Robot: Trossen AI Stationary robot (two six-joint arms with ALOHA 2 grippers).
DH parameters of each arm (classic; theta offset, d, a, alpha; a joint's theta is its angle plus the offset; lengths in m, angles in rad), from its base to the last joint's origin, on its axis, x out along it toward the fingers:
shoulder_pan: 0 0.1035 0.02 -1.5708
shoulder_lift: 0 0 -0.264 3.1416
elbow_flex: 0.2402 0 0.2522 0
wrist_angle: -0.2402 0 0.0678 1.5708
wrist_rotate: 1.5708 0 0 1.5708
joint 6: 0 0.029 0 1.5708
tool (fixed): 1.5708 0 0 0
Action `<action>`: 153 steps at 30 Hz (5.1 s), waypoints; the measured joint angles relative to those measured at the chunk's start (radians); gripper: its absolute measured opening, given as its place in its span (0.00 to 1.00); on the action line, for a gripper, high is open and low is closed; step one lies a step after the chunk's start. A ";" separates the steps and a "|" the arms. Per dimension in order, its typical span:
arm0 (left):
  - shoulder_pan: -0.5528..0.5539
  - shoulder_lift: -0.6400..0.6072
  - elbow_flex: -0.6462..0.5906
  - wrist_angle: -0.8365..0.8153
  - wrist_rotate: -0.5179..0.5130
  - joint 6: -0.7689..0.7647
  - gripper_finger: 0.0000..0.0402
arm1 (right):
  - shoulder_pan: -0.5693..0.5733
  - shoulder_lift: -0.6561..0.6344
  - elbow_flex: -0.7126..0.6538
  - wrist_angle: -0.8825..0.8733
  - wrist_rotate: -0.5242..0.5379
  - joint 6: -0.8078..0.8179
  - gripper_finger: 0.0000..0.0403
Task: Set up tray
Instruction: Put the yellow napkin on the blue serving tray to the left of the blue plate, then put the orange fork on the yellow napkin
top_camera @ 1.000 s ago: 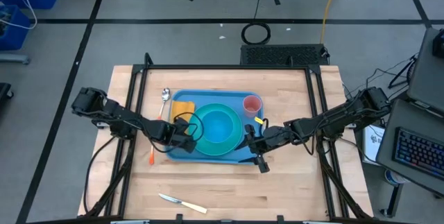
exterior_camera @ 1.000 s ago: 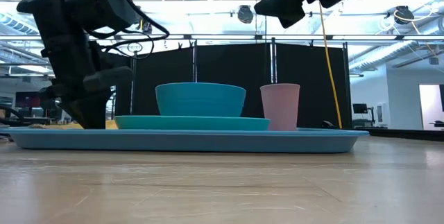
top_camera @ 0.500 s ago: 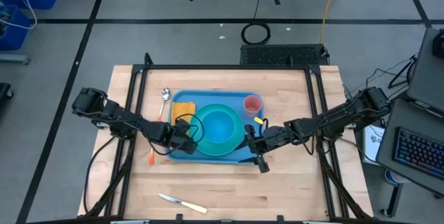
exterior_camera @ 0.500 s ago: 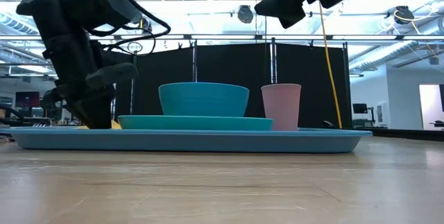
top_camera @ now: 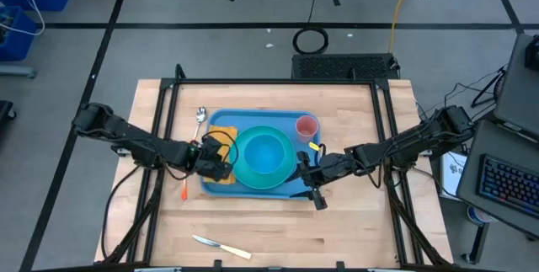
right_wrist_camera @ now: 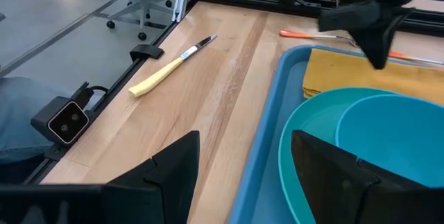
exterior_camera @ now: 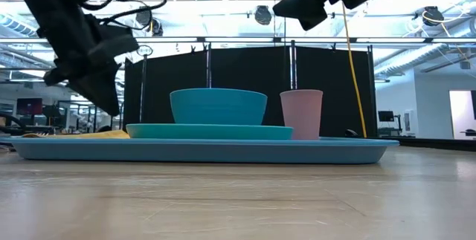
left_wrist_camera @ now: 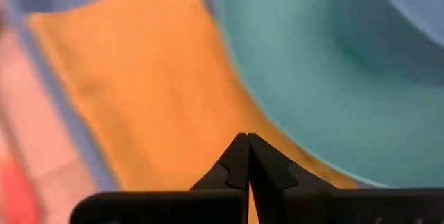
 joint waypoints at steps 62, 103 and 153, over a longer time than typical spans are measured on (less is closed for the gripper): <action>0.177 0.102 -0.001 0.099 0.080 0.141 0.00 | 0.000 0.000 0.000 -0.022 -0.004 0.005 0.54; 0.015 0.236 0.003 0.230 0.178 -0.089 0.00 | 0.000 0.000 0.000 -0.019 0.000 0.010 0.54; -0.065 0.167 0.001 0.330 -0.023 0.004 0.00 | 0.000 0.000 0.000 -0.024 0.000 0.002 0.54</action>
